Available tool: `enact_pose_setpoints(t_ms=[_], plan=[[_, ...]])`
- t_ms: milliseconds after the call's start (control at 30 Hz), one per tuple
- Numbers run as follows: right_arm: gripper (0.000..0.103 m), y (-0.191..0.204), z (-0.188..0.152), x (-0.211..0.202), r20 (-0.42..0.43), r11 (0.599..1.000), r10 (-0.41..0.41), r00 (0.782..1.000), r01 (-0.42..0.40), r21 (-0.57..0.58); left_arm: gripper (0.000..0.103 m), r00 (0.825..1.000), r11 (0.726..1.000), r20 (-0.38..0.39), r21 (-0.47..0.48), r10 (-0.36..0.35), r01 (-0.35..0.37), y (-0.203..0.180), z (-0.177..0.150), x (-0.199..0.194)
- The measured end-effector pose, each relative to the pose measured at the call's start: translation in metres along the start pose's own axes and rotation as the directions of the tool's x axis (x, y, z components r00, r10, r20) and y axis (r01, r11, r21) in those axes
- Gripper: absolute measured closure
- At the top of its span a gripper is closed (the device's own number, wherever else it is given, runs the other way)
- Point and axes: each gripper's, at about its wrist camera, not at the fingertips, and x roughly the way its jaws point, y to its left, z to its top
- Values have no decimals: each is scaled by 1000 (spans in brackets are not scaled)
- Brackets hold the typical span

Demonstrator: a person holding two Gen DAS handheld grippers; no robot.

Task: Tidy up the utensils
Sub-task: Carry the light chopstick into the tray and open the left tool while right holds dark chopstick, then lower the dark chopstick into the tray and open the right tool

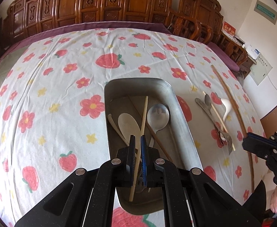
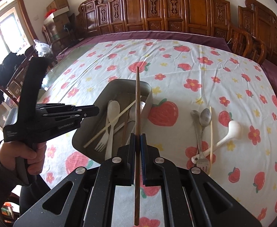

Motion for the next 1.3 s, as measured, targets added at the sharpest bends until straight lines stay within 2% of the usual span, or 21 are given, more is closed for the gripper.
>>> enact_pose_setpoints(t_ms=[500,967,1300], plan=[[97,31,29,57,-12,995,91,996,-91,29,98,996,998,80,24,51,-53,21,-7,-51],[97,46,30,110,-84,999,53,995,-54,-6,98,993,998,102,14,67,-69,34,-10,-65],[97,42,40,115,-62,997,68,996,-66,32,98,991,997,112,9,75,-76,35,-10,-70]])
